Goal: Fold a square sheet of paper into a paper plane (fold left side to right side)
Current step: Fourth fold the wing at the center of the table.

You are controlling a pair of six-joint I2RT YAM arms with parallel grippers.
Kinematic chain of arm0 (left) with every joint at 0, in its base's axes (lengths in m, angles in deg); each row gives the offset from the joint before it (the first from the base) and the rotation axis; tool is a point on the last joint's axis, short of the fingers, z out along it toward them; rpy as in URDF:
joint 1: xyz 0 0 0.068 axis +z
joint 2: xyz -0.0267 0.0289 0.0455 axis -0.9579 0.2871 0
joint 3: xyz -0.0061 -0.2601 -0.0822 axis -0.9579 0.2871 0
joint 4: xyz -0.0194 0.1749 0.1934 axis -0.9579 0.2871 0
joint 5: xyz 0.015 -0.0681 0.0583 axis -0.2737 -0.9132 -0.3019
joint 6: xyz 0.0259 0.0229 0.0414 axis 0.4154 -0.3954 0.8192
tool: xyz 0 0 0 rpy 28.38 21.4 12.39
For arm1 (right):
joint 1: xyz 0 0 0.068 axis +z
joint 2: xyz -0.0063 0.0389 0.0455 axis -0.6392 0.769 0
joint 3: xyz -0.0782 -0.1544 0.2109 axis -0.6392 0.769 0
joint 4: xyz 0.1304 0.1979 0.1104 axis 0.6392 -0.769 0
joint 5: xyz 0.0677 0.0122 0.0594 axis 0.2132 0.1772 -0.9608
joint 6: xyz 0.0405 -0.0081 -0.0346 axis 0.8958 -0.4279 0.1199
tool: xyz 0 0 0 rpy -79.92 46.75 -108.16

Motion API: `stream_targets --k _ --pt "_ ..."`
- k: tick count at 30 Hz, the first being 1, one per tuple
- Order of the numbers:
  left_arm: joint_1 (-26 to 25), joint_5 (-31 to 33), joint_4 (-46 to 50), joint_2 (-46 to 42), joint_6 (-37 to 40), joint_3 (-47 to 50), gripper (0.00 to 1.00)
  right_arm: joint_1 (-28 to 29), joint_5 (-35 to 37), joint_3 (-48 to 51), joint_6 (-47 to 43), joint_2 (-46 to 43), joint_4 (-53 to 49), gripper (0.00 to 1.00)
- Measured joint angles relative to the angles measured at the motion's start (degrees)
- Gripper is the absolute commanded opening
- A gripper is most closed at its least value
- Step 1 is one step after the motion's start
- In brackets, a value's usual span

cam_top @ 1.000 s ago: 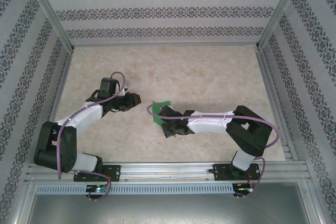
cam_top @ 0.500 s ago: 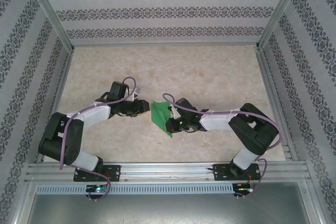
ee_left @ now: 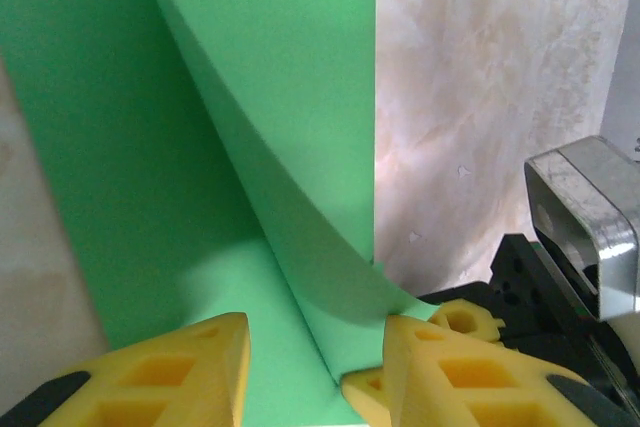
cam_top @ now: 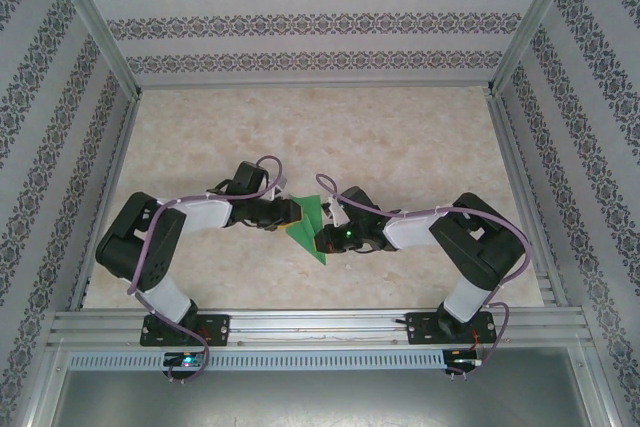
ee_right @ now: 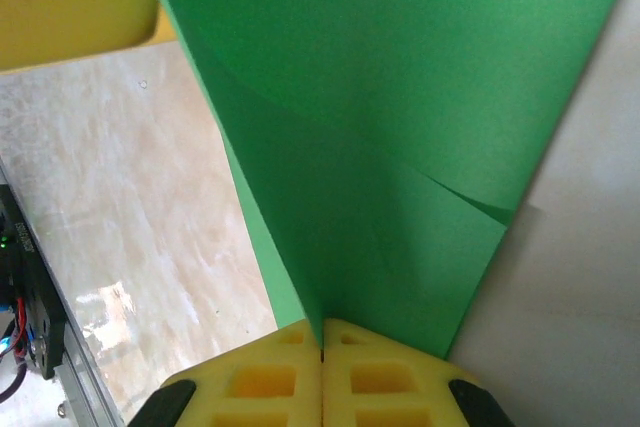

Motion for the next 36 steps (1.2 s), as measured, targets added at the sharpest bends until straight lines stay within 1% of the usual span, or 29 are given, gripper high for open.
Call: stream_targets --k 6,18,31,36 --pt "-0.7 1.5 -0.2 2.5 -0.1 -1.9 0.39 -0.3 -0.9 0.0 0.2 0.2 0.2 0.11" --pt "-0.8 5.1 1.6 4.8 0.1 -4.3 0.39 -0.3 -2.3 0.0 0.2 0.2 0.9 0.21" --pt "-0.9 5.4 2.0 5.4 0.2 -5.1 0.39 -0.5 -2.5 -0.2 0.2 -1.4 0.5 0.33" --pt "-1.0 5.4 2.0 5.4 0.2 -5.1 0.39 -2.7 -2.8 -0.2 1.1 -4.5 0.4 0.40"
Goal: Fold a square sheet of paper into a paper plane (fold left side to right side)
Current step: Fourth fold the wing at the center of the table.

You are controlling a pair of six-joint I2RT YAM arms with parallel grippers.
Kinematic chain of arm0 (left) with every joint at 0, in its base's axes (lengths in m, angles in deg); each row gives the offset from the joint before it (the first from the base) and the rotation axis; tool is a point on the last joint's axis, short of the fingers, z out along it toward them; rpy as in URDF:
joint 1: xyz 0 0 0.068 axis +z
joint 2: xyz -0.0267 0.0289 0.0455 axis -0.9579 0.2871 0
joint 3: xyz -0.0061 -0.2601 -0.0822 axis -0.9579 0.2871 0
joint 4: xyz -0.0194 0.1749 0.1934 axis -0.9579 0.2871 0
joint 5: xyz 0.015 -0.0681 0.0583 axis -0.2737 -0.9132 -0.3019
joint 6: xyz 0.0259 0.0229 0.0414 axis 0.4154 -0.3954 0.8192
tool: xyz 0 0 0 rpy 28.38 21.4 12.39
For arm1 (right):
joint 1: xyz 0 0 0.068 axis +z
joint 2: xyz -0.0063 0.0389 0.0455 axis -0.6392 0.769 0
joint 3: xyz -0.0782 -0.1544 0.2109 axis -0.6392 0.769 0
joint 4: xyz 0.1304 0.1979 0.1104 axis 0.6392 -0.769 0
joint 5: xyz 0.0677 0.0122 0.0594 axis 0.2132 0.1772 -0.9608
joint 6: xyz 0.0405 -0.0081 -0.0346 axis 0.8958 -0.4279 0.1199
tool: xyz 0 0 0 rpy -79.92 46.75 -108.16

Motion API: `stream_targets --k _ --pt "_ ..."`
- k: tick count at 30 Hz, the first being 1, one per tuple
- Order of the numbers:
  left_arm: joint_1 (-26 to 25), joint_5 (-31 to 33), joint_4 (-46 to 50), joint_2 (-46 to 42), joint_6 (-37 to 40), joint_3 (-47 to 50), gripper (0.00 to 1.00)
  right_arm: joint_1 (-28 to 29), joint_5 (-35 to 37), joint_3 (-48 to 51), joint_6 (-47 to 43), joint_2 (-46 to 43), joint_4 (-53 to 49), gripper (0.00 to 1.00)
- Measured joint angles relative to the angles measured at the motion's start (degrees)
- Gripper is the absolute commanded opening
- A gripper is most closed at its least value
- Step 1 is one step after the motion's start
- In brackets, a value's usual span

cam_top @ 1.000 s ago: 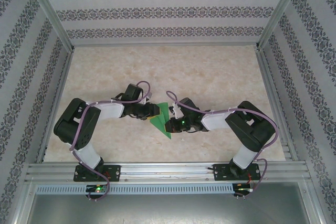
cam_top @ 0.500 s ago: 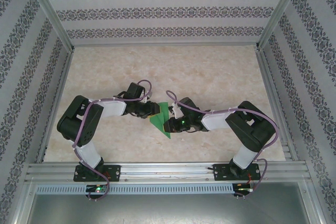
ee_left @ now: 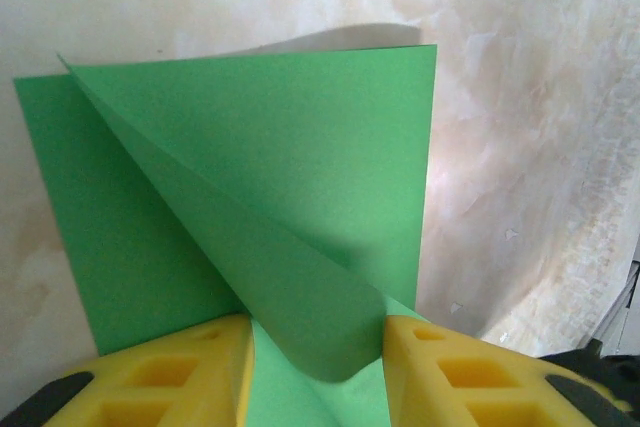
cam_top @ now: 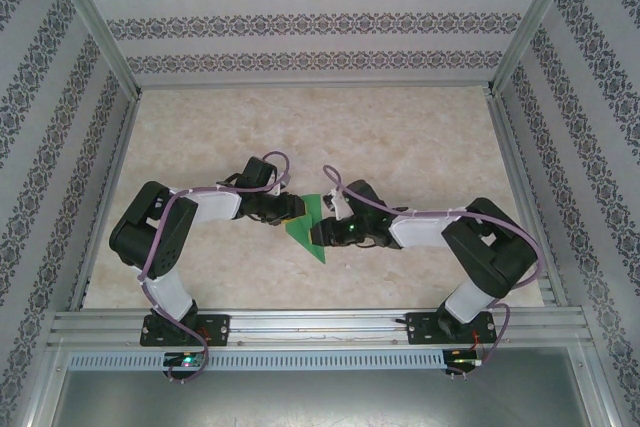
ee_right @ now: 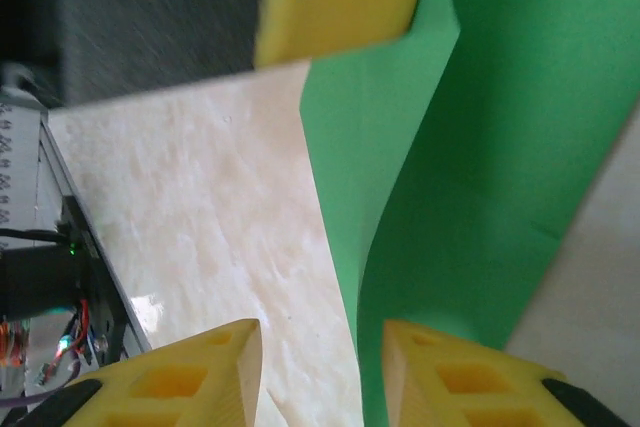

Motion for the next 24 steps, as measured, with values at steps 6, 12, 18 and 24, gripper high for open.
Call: stream_targets --k 6,12,18,24 --pt "0.0 0.0 0.0 0.0 0.2 0.0 0.38 -2.7 -1.0 -1.1 0.8 0.0 -0.4 0.42" --pt "0.0 0.0 0.0 0.0 0.2 0.0 0.38 -2.9 -2.1 -5.2 1.5 4.3 -0.4 0.42" --pt "0.0 0.0 0.0 0.0 0.2 0.0 0.38 -2.9 -2.5 -7.0 2.1 7.5 -0.5 0.38" --pt "0.0 0.0 0.0 0.0 0.2 0.0 0.38 -2.9 -2.4 -7.5 2.2 8.4 -0.9 0.25"
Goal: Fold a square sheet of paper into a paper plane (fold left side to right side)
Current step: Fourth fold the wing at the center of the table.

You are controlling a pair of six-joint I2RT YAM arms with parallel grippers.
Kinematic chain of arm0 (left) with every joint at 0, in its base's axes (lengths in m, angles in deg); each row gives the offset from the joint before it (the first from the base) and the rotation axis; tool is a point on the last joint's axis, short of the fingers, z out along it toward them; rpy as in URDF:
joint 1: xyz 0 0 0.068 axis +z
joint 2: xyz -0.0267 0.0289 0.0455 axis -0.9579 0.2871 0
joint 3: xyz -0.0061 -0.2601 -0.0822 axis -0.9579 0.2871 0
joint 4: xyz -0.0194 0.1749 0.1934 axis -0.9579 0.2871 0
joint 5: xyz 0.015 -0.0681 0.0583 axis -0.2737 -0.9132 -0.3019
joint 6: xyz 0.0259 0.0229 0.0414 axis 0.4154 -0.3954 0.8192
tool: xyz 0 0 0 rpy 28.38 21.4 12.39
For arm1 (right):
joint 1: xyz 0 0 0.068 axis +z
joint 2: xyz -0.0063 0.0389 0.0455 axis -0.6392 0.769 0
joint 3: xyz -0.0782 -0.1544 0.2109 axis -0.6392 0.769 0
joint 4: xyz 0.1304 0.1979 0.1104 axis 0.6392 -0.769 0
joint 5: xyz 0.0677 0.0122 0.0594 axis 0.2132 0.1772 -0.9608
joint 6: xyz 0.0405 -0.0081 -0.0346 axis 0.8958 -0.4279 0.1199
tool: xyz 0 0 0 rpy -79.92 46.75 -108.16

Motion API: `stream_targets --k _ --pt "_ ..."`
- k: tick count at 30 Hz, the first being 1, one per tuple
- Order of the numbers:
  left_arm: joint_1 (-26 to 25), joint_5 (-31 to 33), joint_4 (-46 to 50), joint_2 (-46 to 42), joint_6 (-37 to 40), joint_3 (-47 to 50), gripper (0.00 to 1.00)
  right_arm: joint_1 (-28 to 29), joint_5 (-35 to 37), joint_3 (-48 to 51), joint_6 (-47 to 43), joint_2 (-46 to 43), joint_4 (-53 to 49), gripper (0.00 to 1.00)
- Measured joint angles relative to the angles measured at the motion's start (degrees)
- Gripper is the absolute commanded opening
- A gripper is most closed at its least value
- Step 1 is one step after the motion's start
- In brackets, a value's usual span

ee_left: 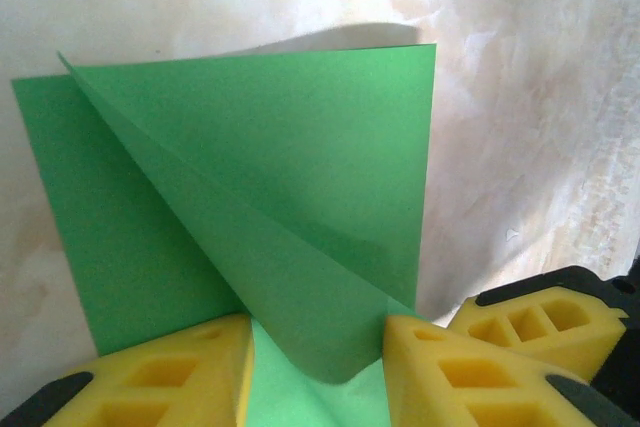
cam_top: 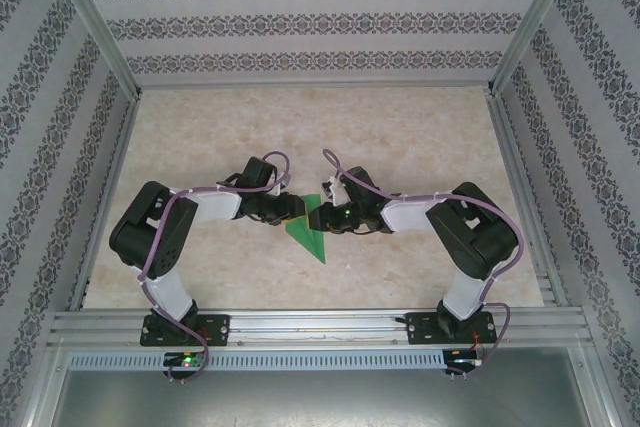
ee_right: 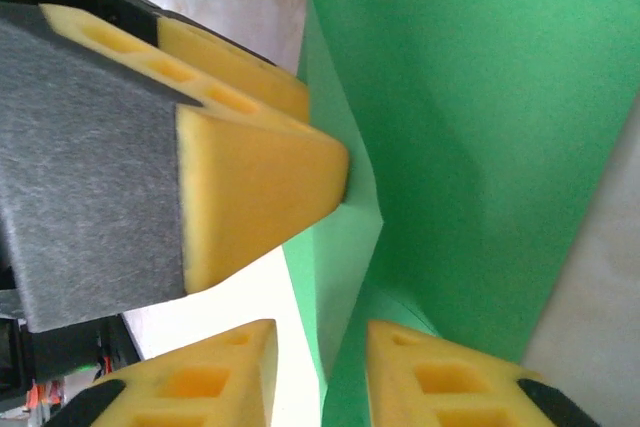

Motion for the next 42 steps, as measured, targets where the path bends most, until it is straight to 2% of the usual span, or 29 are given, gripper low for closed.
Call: stream_targets --k 6,12,42 --pt "0.0 0.1 0.0 0.0 0.0 0.0 0.38 0.0 0.4 -0.3 -0.1 1.0 -1.1 0.14" --pt "0.0 0.1 0.0 0.0 0.0 0.0 0.38 0.0 1.6 -0.3 -0.5 1.0 -2.2 0.09" --pt "0.0 0.1 0.2 0.0 0.0 -0.1 0.38 0.0 7.0 -1.9 -3.7 0.4 -9.1 0.08"
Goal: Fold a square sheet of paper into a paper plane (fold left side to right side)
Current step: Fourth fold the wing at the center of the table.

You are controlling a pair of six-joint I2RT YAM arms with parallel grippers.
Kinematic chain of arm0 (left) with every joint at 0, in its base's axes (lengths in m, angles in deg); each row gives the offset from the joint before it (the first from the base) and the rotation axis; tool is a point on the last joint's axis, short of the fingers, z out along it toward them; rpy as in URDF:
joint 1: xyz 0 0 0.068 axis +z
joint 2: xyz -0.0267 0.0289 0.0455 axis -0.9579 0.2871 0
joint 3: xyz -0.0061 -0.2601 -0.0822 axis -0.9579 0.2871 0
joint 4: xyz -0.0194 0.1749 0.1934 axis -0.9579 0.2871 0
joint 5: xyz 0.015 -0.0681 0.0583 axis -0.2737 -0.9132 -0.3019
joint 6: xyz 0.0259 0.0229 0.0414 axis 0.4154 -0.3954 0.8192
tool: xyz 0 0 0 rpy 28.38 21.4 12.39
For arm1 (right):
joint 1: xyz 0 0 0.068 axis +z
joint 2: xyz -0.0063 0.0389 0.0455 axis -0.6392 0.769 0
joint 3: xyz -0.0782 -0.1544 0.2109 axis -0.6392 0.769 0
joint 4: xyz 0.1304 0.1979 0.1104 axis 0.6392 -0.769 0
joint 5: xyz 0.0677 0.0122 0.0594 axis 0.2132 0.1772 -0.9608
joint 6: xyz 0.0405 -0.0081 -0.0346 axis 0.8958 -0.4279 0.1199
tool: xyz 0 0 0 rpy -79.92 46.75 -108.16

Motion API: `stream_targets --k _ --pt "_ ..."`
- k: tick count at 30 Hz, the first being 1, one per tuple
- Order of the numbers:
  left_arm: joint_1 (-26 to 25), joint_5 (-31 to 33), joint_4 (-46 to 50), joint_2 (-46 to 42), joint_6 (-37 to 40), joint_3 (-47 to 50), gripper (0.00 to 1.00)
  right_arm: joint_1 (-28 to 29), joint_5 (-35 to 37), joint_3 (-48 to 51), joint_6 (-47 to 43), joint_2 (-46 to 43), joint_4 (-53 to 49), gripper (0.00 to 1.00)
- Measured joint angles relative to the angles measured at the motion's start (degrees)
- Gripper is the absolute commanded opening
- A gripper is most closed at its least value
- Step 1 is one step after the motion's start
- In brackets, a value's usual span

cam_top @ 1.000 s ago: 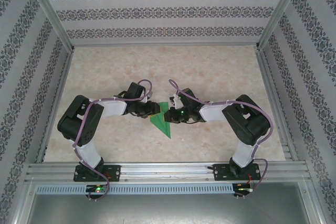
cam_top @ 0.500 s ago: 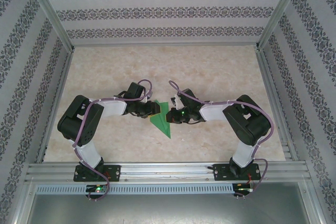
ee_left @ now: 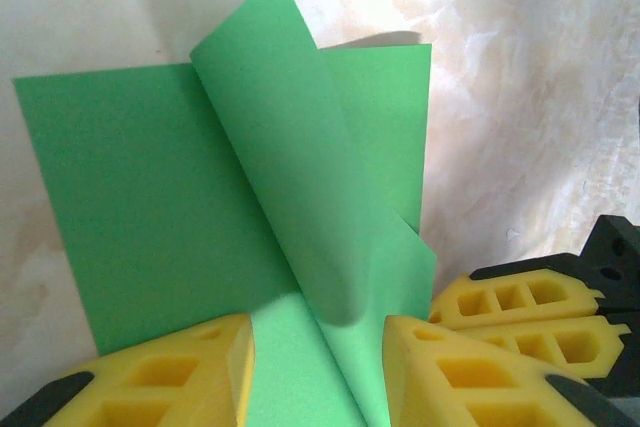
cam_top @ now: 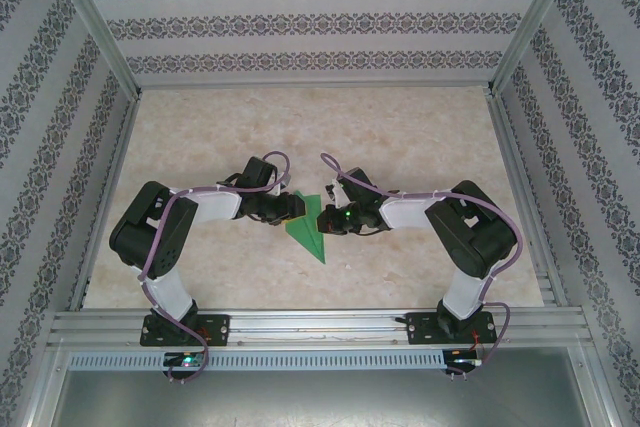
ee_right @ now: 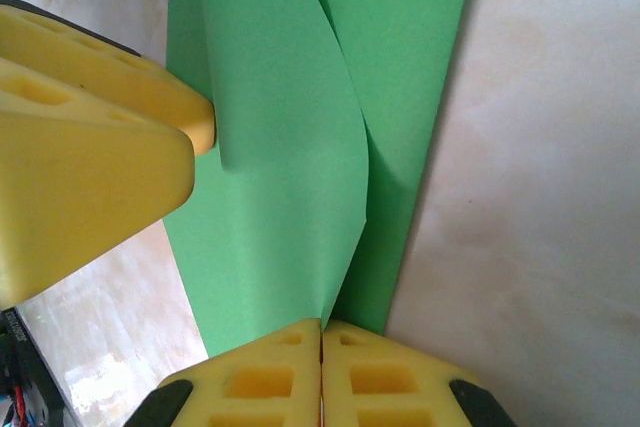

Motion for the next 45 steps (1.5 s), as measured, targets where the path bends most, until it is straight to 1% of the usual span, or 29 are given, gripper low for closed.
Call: stream_targets --k 14,33,39,42,45 --pt "0.0 0.0 0.0 0.0 0.0 0.0 0.38 0.0 0.6 -0.2 -1.0 -0.1 -0.9 0.07" --pt "0.0 -0.4 0.0 -0.2 0.0 0.0 0.40 0.0 1.6 -0.3 -1.3 0.3 -1.3 0.00" --pt "0.0 -0.3 0.2 -2.8 0.0 0.0 0.41 0.0 1.6 -0.6 -1.2 0.7 -1.2 0.00" --pt "0.0 -0.1 0.5 -5.5 0.0 0.0 0.37 0.0 1.6 -0.6 -1.2 0.7 -1.2 0.00" --pt "0.0 -0.3 0.7 -7.3 0.0 0.0 0.27 0.0 1.6 -0.6 -1.2 0.7 -1.2 0.00"
